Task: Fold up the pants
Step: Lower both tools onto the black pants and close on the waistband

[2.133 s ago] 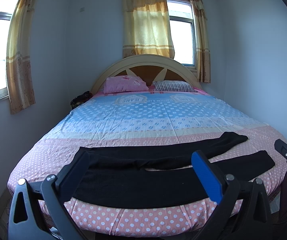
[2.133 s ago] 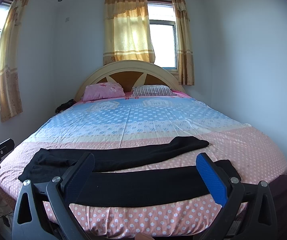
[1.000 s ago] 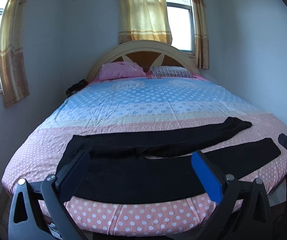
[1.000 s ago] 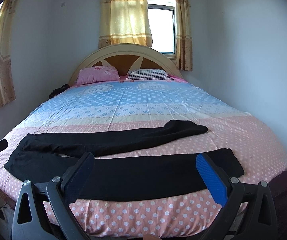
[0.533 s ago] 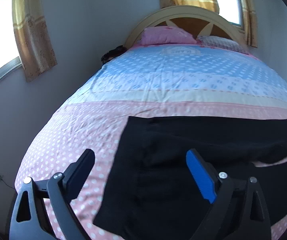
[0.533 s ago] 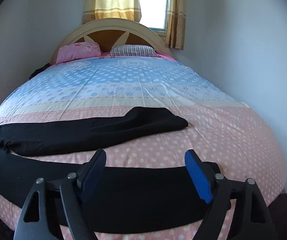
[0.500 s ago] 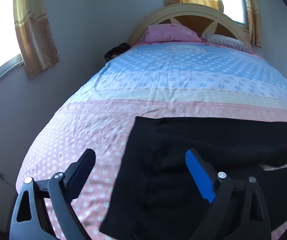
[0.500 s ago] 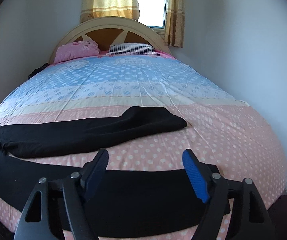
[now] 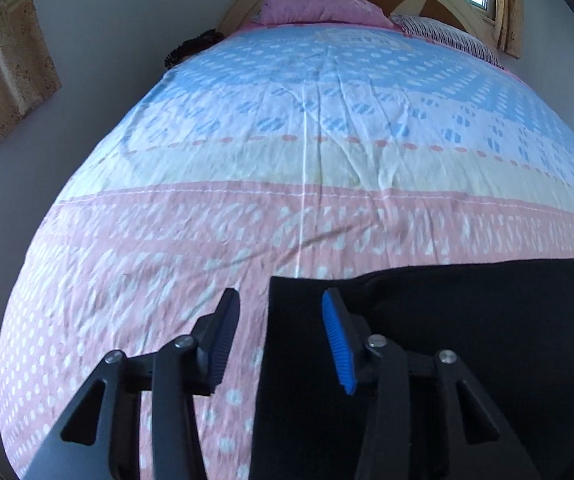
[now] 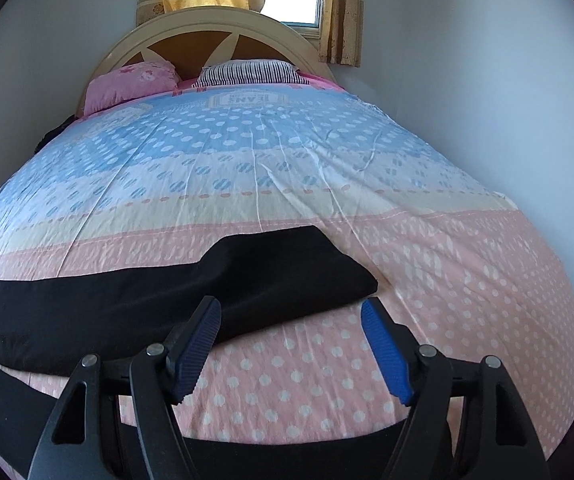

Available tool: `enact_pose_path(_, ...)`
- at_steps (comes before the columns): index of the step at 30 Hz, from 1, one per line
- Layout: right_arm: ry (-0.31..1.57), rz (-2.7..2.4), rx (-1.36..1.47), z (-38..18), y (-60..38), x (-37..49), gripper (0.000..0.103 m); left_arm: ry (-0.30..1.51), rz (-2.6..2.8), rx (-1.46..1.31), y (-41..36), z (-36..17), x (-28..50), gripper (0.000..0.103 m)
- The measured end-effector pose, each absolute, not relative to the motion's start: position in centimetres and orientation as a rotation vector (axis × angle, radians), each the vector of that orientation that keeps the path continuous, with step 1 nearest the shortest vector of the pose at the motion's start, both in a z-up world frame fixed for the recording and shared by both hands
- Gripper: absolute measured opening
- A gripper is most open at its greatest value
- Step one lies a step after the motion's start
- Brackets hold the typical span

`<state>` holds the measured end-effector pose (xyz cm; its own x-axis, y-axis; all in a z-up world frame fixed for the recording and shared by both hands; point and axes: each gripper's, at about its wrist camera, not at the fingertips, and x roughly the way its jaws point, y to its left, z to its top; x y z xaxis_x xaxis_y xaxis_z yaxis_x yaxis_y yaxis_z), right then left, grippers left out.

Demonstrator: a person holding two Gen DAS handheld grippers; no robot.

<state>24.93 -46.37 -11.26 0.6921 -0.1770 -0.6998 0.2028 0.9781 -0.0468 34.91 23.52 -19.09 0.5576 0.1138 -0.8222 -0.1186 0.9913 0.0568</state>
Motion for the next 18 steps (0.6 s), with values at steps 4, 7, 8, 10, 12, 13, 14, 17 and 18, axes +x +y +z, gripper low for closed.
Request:
enact_pose_path(4, 0.804, -0.212, 0.086, -12.1, -47.4, 25.9, 0.074, 0.975, 0.081, -0.073, 24.1, -19.8, 35.6, 0.046)
enact_pose_path(7, 0.814, -0.214, 0.108, -12.5, -47.8, 26.3, 0.074, 0.972, 0.047, -0.112, 24.2, -19.8, 35.5, 0.045)
enact_pose_path(8, 0.819, -0.209, 0.107, -12.6, -47.8, 26.4, 0.074, 0.968, 0.039, -0.116, 24.5, -19.8, 35.6, 0.045)
enact_pose_path(10, 0.824, -0.206, 0.092, -12.7, -47.6, 26.7, 0.074, 0.968, 0.004, -0.132, 24.4, -19.9, 34.9, 0.045)
enact_pose_path(12, 0.828, -0.208, 0.071, -12.8, -47.4, 27.2, 0.074, 0.967, -0.006, -0.11, 24.3, -20.1, 34.6, 0.045)
enact_pose_path(13, 0.83, -0.21, 0.061, -12.8, -47.3, 27.4, 0.074, 0.966, -0.008, -0.103, 24.3, -20.1, 34.5, 0.045)
enact_pose_path(14, 0.833, -0.216, 0.053, -12.8, -47.3, 27.8, 0.074, 0.968, -0.011, -0.102, 24.4, -20.1, 34.7, 0.045)
enact_pose_path(17, 0.846, -0.235, 0.04, -12.9, -47.9, 28.9, 0.074, 0.982, -0.014, -0.107, 24.4, -20.0, 35.1, 0.04)
enact_pose_path(18, 0.848, -0.246, 0.033, -12.9, -48.1, 29.2, 0.073, 0.984, -0.014, -0.101, 24.4, -20.0, 35.9, 0.038)
